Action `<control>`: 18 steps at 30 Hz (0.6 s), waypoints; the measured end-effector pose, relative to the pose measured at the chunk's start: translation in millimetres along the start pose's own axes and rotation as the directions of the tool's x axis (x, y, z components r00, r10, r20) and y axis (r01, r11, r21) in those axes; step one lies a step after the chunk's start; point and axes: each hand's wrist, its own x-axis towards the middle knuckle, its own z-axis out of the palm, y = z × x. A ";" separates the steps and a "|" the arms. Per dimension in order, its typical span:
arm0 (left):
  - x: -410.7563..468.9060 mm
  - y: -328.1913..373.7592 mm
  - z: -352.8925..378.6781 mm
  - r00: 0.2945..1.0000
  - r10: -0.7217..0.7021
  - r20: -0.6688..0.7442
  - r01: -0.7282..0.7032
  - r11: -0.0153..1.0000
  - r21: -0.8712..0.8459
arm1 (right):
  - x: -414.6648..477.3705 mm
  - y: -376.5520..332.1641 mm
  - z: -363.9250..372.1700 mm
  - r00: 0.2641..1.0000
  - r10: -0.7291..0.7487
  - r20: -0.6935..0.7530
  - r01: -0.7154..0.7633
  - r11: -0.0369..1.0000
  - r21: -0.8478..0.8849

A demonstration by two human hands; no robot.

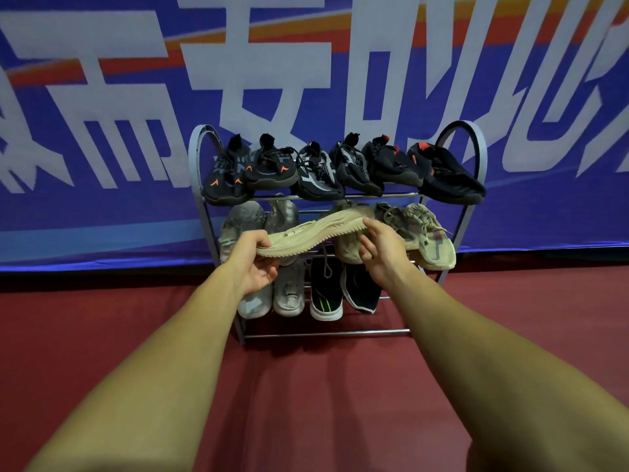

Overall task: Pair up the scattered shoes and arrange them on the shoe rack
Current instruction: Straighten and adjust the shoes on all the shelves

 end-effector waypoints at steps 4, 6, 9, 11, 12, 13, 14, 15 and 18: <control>-1.3 0.2 3.4 0.995 -0.034 0.091 0.032 0.999 0.016 | 1.9 -1.6 6.0 1.000 -0.022 0.019 0.022 0.999 0.026; 0.2 0.3 1.1 0.993 -0.045 0.109 0.046 0.999 -0.006 | 4.6 -2.6 4.9 0.999 -0.025 0.037 0.025 1.000 -0.001; 2.4 2.3 -3.4 0.989 -0.046 0.140 0.052 0.998 -0.040 | 8.3 -4.9 0.4 0.998 -0.025 0.052 0.025 1.000 0.002; 3.5 2.5 -3.2 0.988 -0.040 0.147 0.050 0.997 -0.059 | 8.1 -5.3 -0.4 0.996 0.000 0.085 -0.001 1.000 0.012; 3.9 2.0 -1.6 0.989 -0.031 0.145 0.042 0.996 -0.073 | 7.2 -4.9 0.5 0.994 0.016 0.106 -0.017 1.000 0.010; 4.1 1.1 1.0 0.990 -0.018 0.142 0.030 0.996 -0.083 | 5.5 -4.0 2.3 0.991 0.031 0.127 -0.031 1.000 0.003; 3.9 0.0 4.3 0.990 -0.006 0.141 0.018 0.996 -0.088 | 3.9 -3.4 4.6 0.989 0.046 0.141 -0.045 0.999 -0.012; 3.8 -1.4 7.9 0.990 0.003 0.139 0.009 0.996 -0.086 | 2.0 -2.7 6.6 0.987 0.065 0.149 -0.060 0.997 -0.039; 3.8 -5.4 20.3 0.992 0.009 0.129 0.002 0.996 -0.087 | -3.9 3.3 9.3 0.971 0.172 0.168 -0.129 0.962 -0.239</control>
